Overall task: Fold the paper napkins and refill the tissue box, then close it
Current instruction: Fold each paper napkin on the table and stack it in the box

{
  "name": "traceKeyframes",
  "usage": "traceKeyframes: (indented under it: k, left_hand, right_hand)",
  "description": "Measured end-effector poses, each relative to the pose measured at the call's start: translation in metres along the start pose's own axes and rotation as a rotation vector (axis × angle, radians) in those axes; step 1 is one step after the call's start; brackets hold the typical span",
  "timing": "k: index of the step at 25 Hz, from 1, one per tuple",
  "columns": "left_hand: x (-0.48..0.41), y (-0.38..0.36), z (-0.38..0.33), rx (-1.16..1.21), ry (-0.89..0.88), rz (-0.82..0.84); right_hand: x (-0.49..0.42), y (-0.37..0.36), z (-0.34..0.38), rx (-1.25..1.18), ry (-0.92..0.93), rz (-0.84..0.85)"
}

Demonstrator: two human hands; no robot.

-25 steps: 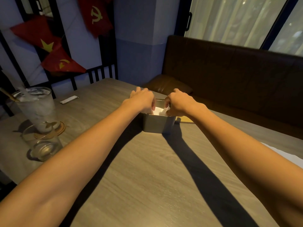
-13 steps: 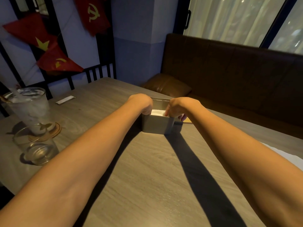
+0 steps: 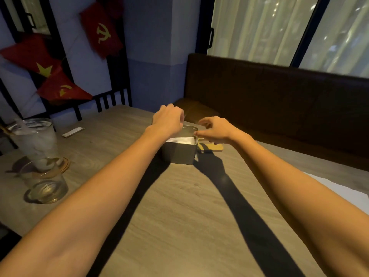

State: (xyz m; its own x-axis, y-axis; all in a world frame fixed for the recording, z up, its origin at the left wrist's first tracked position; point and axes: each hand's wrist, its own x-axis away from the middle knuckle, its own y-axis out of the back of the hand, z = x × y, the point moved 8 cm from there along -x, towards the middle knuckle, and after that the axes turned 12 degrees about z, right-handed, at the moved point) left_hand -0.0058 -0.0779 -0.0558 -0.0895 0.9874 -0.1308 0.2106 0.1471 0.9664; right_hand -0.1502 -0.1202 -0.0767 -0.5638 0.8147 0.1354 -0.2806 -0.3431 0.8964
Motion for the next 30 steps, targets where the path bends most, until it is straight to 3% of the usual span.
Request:
traceKeyframes:
  k: [6, 16, 19, 22, 26, 30]
  left_hand:
    - [0.051, -0.007, -0.11, 0.17, -0.246, 0.025]
    - [0.11, -0.126, -0.243, 0.203, -0.366, 0.322]
    - [0.116, -0.157, -0.247, 0.193, -0.35, 0.412]
    - [0.123, -0.172, -0.234, 0.13, -0.375, 0.372]
    - [0.12, -0.166, -0.194, 0.219, -0.322, 0.294]
    - [0.122, -0.155, -0.143, 0.183, -0.317, 0.333]
  right_hand:
    - [0.076, 0.028, -0.034, 0.052, -0.095, -0.048]
    - [0.204, -0.021, -0.168, 0.24, -0.444, -0.066]
    - [0.221, -0.049, -0.193, 0.198, -0.508, -0.112]
    - [0.218, -0.072, -0.189, 0.188, -0.48, -0.141]
    - [0.2, -0.095, -0.156, 0.197, -0.371, -0.131]
    - [0.182, -0.122, -0.106, 0.181, -0.277, -0.04]
